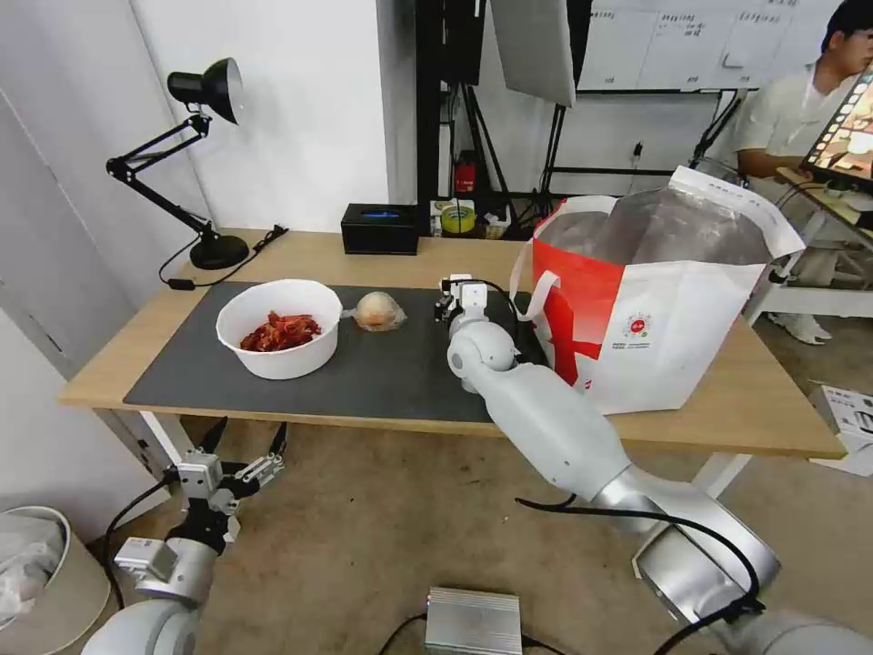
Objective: Pick up the trash from the table and place it into the takeout bag.
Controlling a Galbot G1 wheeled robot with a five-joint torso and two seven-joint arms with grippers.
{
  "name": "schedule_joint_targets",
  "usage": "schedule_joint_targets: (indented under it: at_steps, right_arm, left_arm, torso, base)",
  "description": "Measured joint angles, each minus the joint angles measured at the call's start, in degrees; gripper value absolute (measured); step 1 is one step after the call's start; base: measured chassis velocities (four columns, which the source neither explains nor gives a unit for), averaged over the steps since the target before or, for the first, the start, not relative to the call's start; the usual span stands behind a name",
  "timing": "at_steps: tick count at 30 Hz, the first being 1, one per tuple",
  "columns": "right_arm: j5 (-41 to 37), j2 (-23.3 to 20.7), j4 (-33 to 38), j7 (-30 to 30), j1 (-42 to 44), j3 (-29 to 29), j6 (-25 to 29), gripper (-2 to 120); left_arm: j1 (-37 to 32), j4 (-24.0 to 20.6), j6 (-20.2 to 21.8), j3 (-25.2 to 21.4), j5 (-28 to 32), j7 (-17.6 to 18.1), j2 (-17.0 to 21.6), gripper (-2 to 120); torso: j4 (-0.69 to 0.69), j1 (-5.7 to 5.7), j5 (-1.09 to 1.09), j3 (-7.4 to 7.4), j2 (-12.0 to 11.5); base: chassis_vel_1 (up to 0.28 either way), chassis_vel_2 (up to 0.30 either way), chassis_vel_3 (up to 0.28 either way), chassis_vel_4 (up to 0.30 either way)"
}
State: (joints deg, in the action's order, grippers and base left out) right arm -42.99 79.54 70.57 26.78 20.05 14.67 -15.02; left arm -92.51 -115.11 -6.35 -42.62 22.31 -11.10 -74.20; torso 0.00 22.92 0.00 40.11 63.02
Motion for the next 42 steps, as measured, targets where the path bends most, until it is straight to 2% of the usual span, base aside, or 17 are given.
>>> schedule_joint_targets:
  at_steps: [7,13,21,24,33,36,37,40,42]
  right_arm:
    - [3.6,-3.4,8.4,-5.0,3.9,1.3,6.2,0]
    - [5.6,-4.3,13.7,-7.6,6.5,1.3,10.1,0]
    - [9.8,-10.1,21.3,-14.2,12.4,0.7,14.9,0]
    - [11.2,-13.6,25.7,-16.7,17.1,-1.3,16.0,0]
    - [13.4,-19.8,33.5,-19.9,27.0,-8.0,17.2,0]
    - [15.1,-23.2,37.5,-22.1,32.7,-13.6,18.5,0]
    - [15.1,-23.2,37.5,-22.1,32.7,-13.6,18.5,0]
    - [15.8,-26.0,41.1,-23.4,38.3,-19.5,20.0,0]
    - [15.9,-27.2,42.2,-24.0,40.1,-21.4,20.5,0]
  left_arm:
    - [-0.3,-0.4,0.0,-0.7,0.5,0.0,0.7,100]
    - [-0.4,-0.6,0.0,-1.3,0.8,0.0,1.3,100]
    - [-0.3,-0.9,0.1,-1.0,0.7,0.0,1.4,100]
    - [-0.3,-1.0,0.2,-0.8,0.6,0.0,1.6,100]
    - [0.0,-0.8,0.2,0.9,0.1,0.0,2.2,100]
    - [0.2,-0.8,0.3,1.7,-0.1,0.0,2.3,100]
    - [0.2,-0.8,0.3,1.7,-0.1,0.0,2.3,100]
    - [0.4,-0.8,0.3,2.1,-0.2,0.0,2.3,100]
    - [0.6,-0.7,0.3,2.4,-0.3,0.0,2.1,100]
  torso:
    - [-0.01,0.00,0.00,-0.01,0.0]
    - [0.01,0.00,0.00,-0.01,0.0]
    - [0.01,-0.01,0.00,-0.01,0.0]
    - [-0.02,-0.01,0.01,-0.01,0.0]
    - [0.00,-0.01,0.02,-0.01,0.0]
    - [0.00,-0.01,0.02,-0.01,0.0]
    - [0.00,-0.01,0.02,-0.01,0.0]
    - [-0.01,-0.02,0.03,-0.02,0.0]
    - [-0.01,-0.02,0.02,-0.02,0.0]
  base:
    - [0.000,0.000,0.000,0.000]
    - [0.000,0.000,0.000,0.000]
    - [0.000,0.000,0.000,0.000]
    - [0.000,0.000,0.000,0.000]
    - [0.000,0.000,0.000,0.000]
    - [0.000,0.000,0.000,0.000]
    - [0.000,0.000,0.000,0.000]
    - [0.000,0.000,0.000,0.000]
    - [0.000,0.000,0.000,0.000]
